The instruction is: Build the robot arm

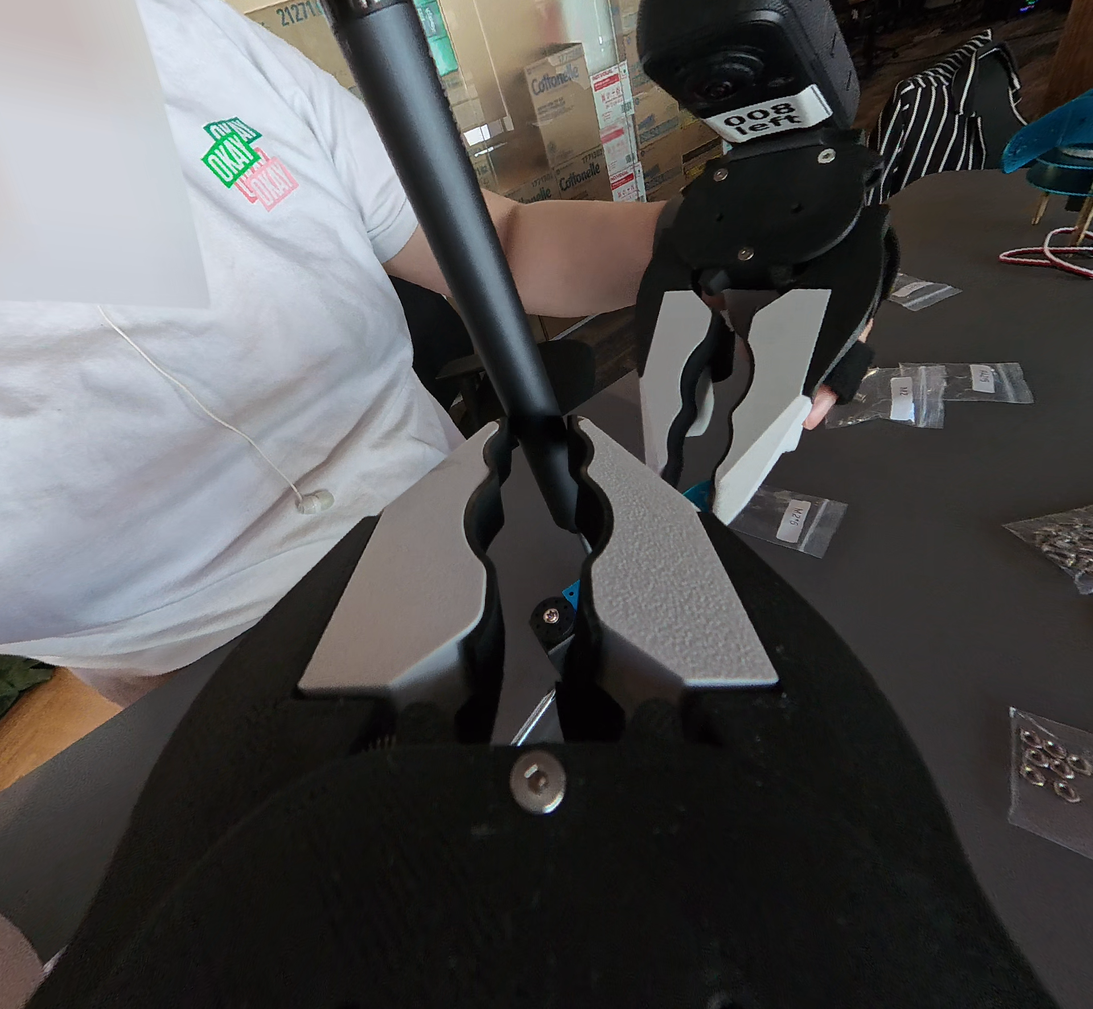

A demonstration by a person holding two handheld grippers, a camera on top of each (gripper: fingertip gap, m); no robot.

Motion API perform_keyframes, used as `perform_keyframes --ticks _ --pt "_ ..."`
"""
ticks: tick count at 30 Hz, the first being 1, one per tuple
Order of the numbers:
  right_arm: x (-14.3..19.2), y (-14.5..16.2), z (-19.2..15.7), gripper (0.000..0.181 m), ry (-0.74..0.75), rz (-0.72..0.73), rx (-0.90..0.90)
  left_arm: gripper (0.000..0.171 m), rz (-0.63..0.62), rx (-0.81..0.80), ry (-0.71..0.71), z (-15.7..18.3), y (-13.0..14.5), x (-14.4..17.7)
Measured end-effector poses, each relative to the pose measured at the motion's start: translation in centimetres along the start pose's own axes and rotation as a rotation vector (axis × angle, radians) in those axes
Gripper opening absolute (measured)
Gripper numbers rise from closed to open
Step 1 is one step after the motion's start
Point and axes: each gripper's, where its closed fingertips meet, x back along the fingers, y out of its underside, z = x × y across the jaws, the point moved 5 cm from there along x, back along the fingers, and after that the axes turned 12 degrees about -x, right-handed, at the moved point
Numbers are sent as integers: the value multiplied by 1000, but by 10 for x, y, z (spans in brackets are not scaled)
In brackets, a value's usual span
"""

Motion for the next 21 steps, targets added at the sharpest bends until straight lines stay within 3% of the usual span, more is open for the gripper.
perform_keyframes --ticks 2,4,5,10,21 --pt "0 0 0 18 0 0 1 18 7 -4 3 -1 1 0" --pt "1 -1 2 18 6 4 4 48 -14 16 12 -2 3 -1" --pt "1 -1 3 18 9 3 4 49 -23 27 29 -1 4 -2" --pt "1 -1 3 18 -3 3 9 35 -37 -19 24 1 5 -9" --pt "5 1 3 18 -5 30 7 34 -25 0 26 0 6 -8"
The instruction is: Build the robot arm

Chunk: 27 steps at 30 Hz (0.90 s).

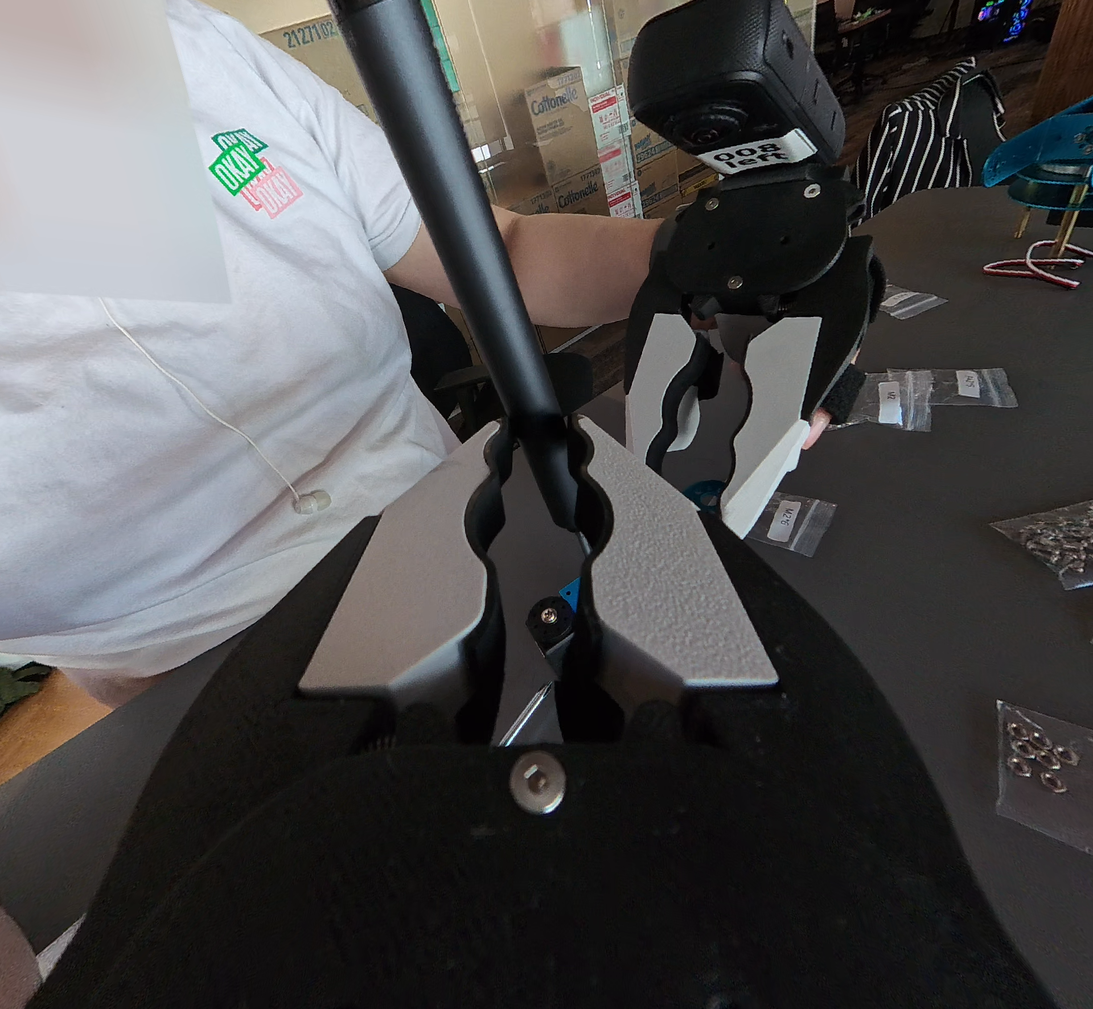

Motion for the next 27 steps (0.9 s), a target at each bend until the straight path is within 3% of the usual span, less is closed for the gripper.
perform_keyframes --ticks 19,21,23,27 --pt "2 1 0 16 -6 2 -2 35 -3 18 6 0 -2 0" --pt "1 1 0 16 -5 2 0 41 20 29 2 0 -6 3" --pt "1 0 1 16 -5 3 -2 49 91 57 -12 -2 -21 17" --pt "1 0 1 16 2 8 5 51 395 135 -69 -4 -84 64"
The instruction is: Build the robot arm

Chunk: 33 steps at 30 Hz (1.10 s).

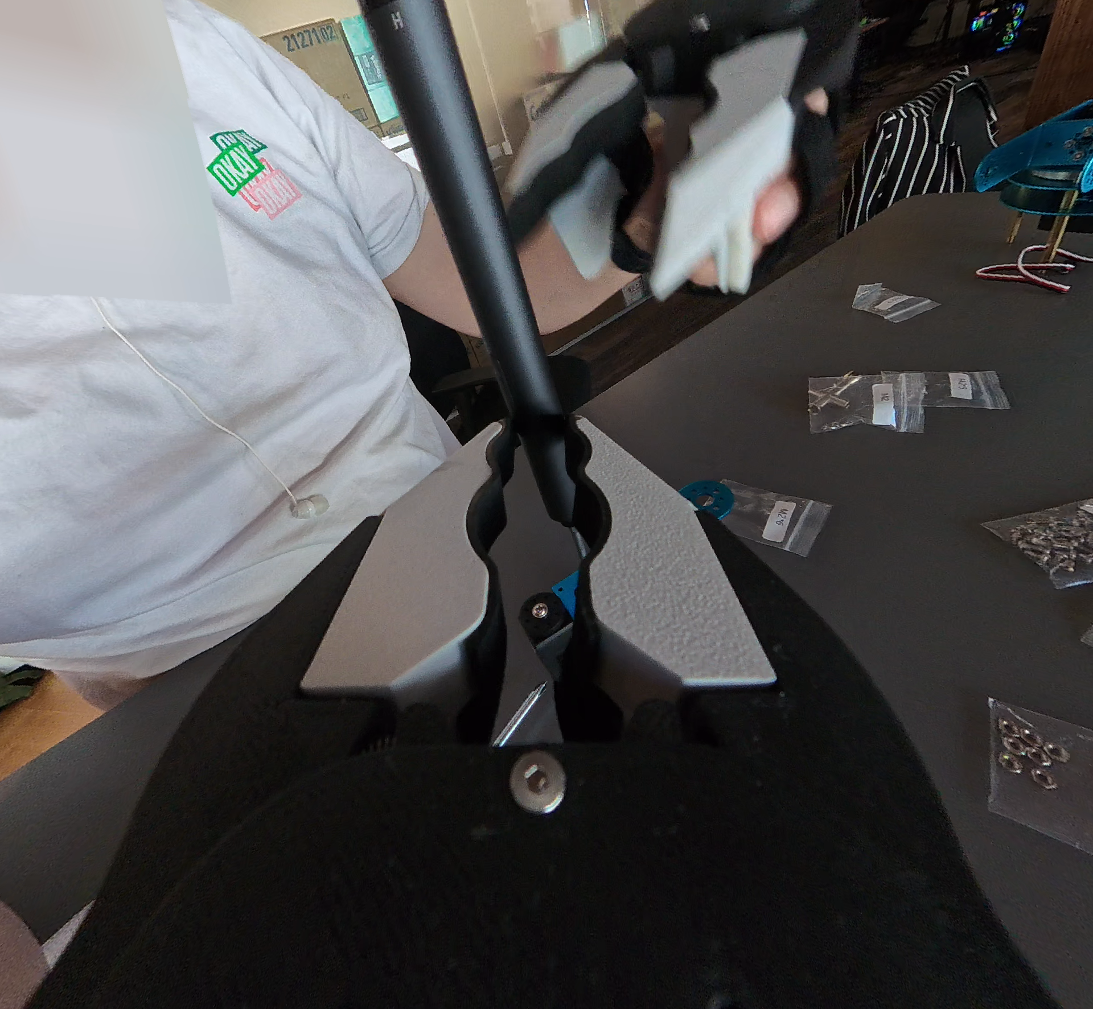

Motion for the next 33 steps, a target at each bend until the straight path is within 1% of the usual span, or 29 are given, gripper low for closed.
perform_keyframes --ticks 2,3,6,7,8,9,10,12,15,19,23,27,33 --pt "1 0 1 16 5 4 3 49 54 -13 -41 7 -26 0" --pt "1 -1 1 16 8 6 4 48 49 -21 -82 7 -34 -2" --pt "1 -1 2 16 19 9 17 44 -32 -49 -201 4 -40 -12" --pt "1 -1 1 16 21 8 21 37 -52 -52 -206 5 -39 -16" --pt "1 -1 1 16 25 5 24 24 -67 -46 -213 5 -38 -18" --pt "1 -1 1 16 29 1 28 16 -61 -38 -207 6 -39 -20" --pt "1 0 -1 16 23 -7 31 16 -54 -41 -196 8 -39 -22" --pt "2 1 -1 17 9 -22 28 16 -43 -95 -196 11 -39 -23" --pt "3 2 1 20 -64 -63 -17 16 -37 -132 -179 16 -40 -23" --pt "-1 -2 3 21 -130 -95 -2 16 -37 -150 -163 17 -39 -22" --pt "-4 -7 1 22 -240 -113 3 16 -44 -159 -121 15 -40 -24" --pt "-5 -8 5 19 -329 -123 -9 16 -44 -160 -80 14 -41 -27" --pt "-6 -8 7 20 -387 -145 8 16 -20 -155 -79 12 -40 -26"
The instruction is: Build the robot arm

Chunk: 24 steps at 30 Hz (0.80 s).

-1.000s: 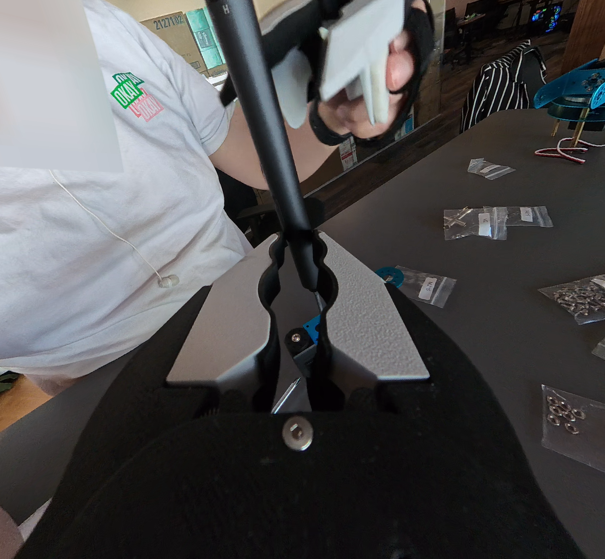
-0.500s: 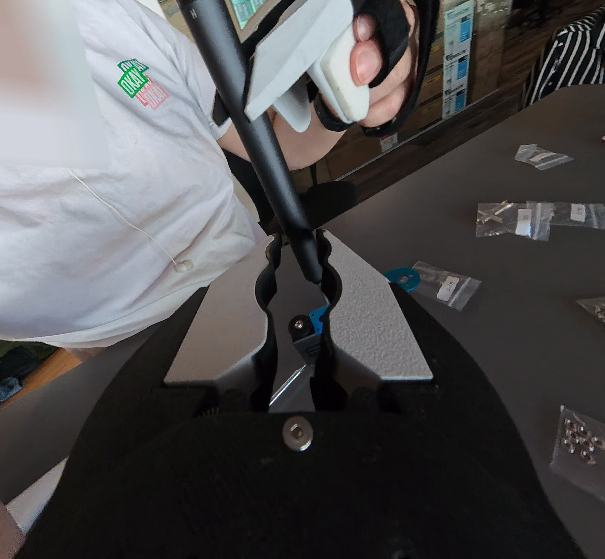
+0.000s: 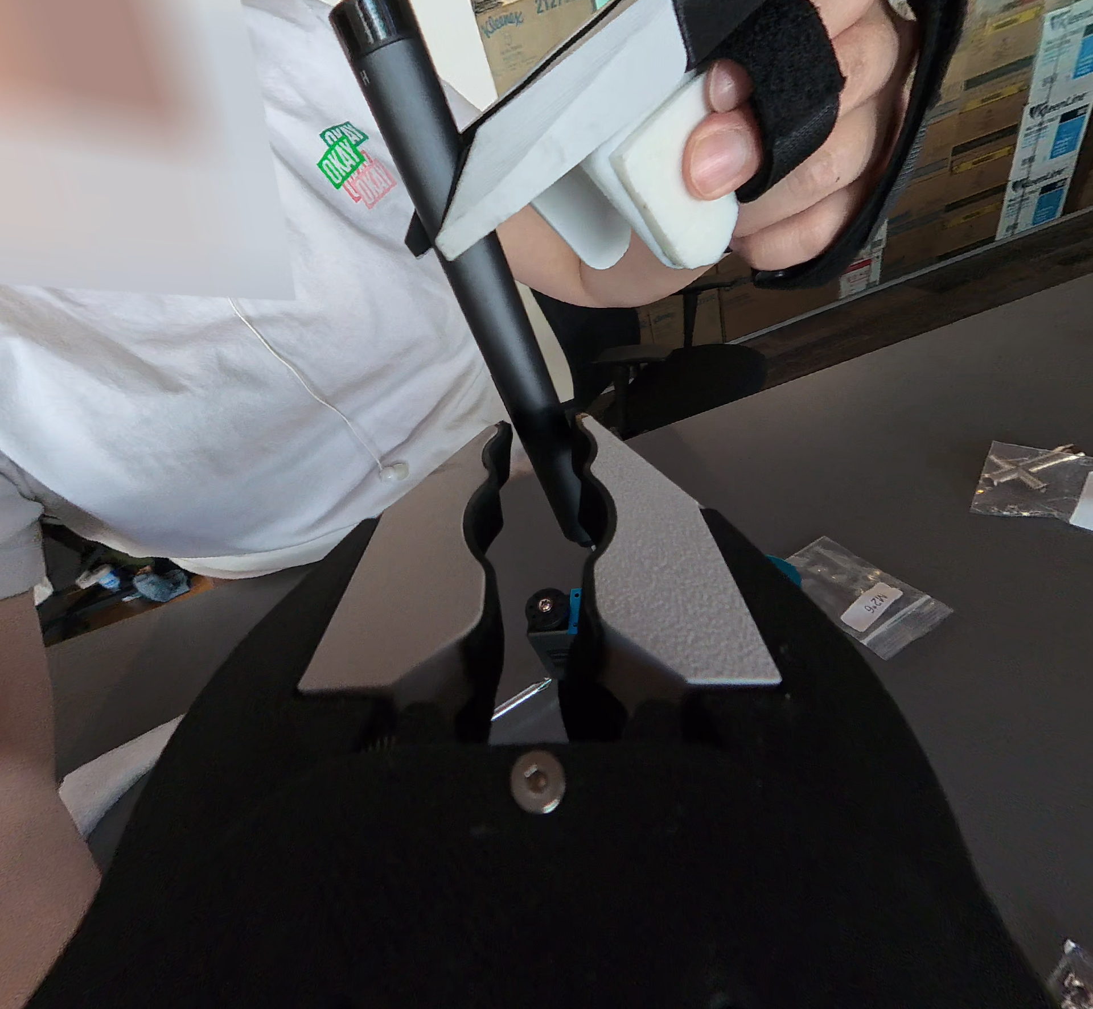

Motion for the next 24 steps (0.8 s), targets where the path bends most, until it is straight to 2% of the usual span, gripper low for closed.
perform_keyframes --ticks 8,11,13,15,20,21,24 --pt "-1 1 2 18 -50 -2 11 16 12 8 32 -1 0 -1" --pt "-1 1 3 18 -51 6 10 53 -56 27 57 2 10 3" --pt "0 1 3 18 -45 8 11 51 -96 24 61 4 26 12" --pt "1 1 4 18 -43 12 9 51 -183 52 49 3 54 18" --pt "-2 1 4 17 -52 9 16 62 -390 122 97 5 116 4" --pt "-2 1 4 17 -52 9 16 65 -413 111 100 4 122 0" --pt "-1 1 4 17 -47 11 14 58 -430 94 118 3 127 -8"
